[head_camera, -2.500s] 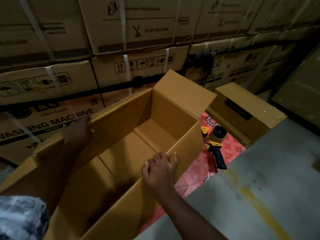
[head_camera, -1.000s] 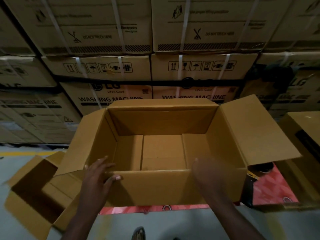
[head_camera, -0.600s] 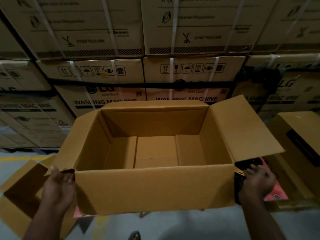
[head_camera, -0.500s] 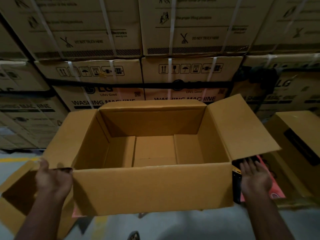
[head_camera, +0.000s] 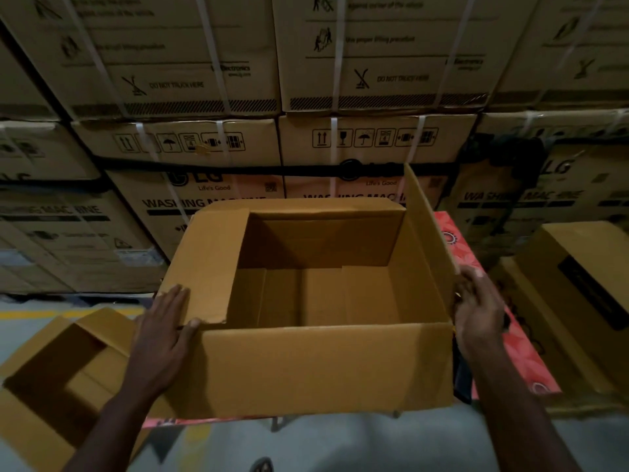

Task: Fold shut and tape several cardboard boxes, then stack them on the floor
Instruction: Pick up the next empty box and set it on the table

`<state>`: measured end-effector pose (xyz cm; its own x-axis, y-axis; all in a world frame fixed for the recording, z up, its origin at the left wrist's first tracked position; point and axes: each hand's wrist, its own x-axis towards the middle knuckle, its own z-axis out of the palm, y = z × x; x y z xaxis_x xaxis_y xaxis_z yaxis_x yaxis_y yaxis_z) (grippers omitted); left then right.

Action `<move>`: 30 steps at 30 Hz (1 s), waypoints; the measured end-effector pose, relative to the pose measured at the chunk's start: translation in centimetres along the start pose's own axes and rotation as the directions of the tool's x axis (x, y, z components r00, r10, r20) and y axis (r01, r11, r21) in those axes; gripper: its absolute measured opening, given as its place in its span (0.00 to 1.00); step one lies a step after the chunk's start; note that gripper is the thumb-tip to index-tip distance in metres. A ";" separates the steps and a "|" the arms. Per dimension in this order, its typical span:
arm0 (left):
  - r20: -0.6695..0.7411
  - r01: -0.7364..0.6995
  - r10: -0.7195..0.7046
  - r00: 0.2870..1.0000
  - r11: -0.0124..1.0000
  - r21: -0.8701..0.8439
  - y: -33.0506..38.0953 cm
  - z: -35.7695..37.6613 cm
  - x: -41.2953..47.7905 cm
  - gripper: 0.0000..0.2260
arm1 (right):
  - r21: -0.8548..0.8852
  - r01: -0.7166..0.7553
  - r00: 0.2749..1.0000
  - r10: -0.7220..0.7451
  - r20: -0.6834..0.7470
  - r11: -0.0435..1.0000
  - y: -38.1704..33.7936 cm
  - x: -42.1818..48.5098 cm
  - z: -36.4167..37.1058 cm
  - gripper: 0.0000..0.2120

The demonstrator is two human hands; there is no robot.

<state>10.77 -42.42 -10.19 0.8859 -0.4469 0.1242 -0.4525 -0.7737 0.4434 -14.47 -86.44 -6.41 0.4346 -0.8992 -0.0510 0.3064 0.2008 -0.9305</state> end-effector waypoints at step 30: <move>0.145 0.209 -0.195 0.970 0.975 -0.082 4.9 -3.6 15.6 0.44 | -0.972 0.233 0.971 0.048 0.234 0.016 -0.4 13.8 12.4 0.36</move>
<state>22.70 -51.55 -2.84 0.9329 -0.3474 -0.0948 -0.2478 -0.8104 0.5308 1.96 -94.08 -2.27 0.6346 -0.7728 -0.0097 -0.7174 -0.5844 -0.3791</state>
